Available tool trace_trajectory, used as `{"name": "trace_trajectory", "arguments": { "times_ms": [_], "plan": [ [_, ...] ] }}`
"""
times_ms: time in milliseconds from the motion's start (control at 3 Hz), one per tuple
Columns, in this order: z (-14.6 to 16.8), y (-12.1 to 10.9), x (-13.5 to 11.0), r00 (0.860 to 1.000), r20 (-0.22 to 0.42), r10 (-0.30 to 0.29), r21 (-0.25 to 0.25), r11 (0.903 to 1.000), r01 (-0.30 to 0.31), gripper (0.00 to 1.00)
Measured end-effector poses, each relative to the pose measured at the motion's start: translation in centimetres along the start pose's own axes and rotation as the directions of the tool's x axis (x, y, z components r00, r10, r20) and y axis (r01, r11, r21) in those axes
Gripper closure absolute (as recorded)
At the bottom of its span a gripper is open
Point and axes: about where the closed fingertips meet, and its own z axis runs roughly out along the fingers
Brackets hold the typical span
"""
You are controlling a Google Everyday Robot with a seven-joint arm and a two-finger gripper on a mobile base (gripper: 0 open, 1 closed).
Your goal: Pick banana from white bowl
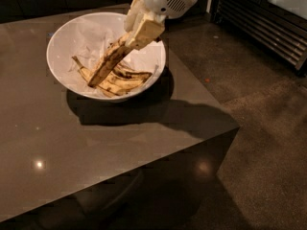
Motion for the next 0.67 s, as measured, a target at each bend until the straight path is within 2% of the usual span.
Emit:
{"name": "trace_trajectory", "arguments": {
  "times_ms": [333, 667],
  "plan": [
    [-2.20, 5.38, -0.90, 0.997, 0.019, 0.073, 0.013, 0.9972, -0.073, 1.00],
    [-2.22, 5.41, -0.92, 0.997, 0.019, 0.073, 0.013, 0.9972, -0.073, 1.00]
  ]
}}
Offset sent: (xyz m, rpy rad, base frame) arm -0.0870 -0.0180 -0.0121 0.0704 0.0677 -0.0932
